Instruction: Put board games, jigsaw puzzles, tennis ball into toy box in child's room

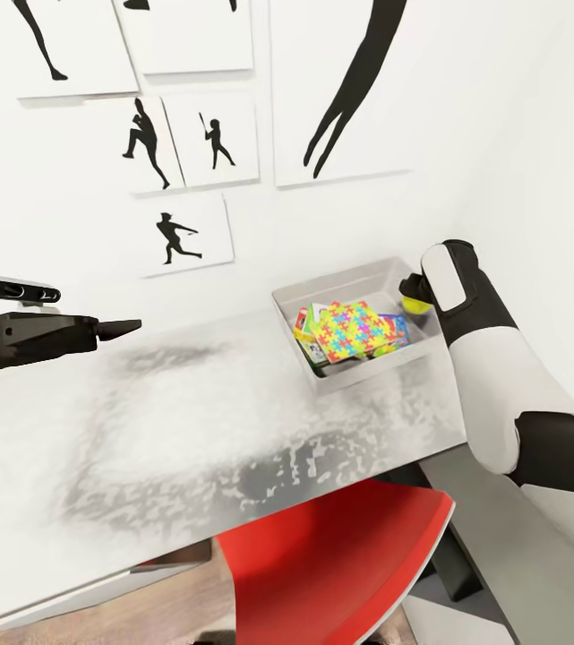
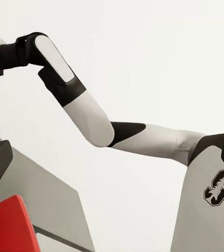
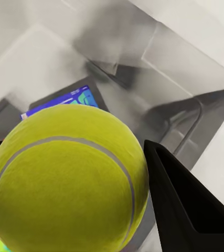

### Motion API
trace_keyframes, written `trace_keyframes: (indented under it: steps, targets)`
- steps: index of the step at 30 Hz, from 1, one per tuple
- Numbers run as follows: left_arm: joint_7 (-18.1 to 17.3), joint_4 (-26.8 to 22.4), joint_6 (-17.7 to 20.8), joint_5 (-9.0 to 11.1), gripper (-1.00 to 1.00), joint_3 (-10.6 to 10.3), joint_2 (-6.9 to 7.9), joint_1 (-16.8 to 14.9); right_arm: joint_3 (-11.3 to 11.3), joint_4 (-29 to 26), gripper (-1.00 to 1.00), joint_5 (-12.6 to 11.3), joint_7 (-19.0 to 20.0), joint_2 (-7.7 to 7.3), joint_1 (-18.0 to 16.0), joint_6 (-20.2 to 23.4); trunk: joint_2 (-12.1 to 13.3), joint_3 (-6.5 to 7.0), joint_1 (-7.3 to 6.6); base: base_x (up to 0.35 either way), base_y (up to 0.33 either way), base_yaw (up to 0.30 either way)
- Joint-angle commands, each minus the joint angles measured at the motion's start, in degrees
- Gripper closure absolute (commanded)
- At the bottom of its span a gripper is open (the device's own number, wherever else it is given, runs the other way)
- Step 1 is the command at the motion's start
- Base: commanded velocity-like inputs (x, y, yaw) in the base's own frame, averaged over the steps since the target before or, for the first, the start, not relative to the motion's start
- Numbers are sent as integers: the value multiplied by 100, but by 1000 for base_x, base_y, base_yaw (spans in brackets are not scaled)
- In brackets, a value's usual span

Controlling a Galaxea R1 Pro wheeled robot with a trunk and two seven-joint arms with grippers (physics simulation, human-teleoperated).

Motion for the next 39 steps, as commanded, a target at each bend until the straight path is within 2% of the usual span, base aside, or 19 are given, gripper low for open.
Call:
trace_keyframes:
  steps: [1,21,34,39]
  targets:
    - [-29,2,60,5,-100,-15,6,-7,4,-4,100,-72,-74,-2,-6,-1,-11,-19,3,0,0,0]
    - [-29,2,63,4,-100,-15,15,-7,6,25,100,-84,-75,-4,-13,8,-11,-204,3,0,0,0]
    - [-29,2,66,4,-100,-15,22,-7,-12,20,100,-101,-70,-9,-10,59,-11,-218,3,0,0,0]
    - [-29,2,66,-2,-100,-15,23,-7,-50,24,100,-114,-63,-66,-9,72,-11,-218,3,0,0,0]
